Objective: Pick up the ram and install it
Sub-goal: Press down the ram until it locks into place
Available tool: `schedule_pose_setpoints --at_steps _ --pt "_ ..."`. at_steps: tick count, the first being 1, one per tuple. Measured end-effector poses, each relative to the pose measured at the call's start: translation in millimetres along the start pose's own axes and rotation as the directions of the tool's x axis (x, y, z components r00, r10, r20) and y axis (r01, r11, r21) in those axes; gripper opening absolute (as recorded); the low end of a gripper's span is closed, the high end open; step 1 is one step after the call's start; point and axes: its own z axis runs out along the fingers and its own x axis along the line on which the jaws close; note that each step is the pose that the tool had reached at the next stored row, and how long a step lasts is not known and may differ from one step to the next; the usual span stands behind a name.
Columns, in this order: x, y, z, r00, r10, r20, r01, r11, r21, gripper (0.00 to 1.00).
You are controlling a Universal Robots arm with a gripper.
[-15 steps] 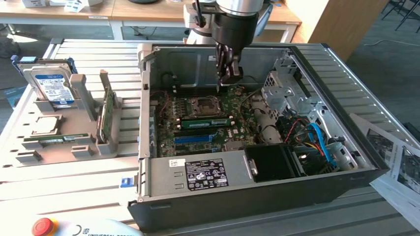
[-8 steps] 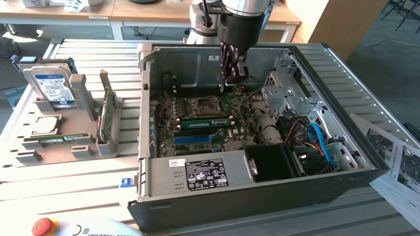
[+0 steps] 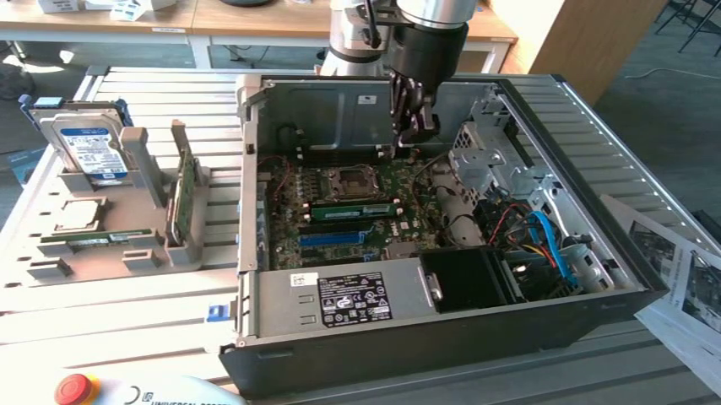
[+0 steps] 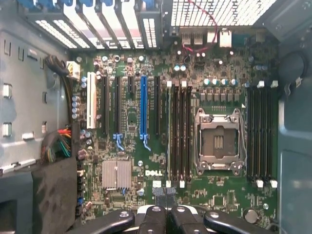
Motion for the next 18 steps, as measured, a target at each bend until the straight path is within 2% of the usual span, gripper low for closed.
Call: schedule_pose_setpoints --at_steps 12,18 --pt "-0.3 -21.4 -0.1 1.0000 0.000 -0.0001 0.000 1.0000 -0.0010 0.11" --pt "-0.3 -21.7 0.0 1.0000 0.000 0.0000 0.000 1.0000 -0.0010 0.11"
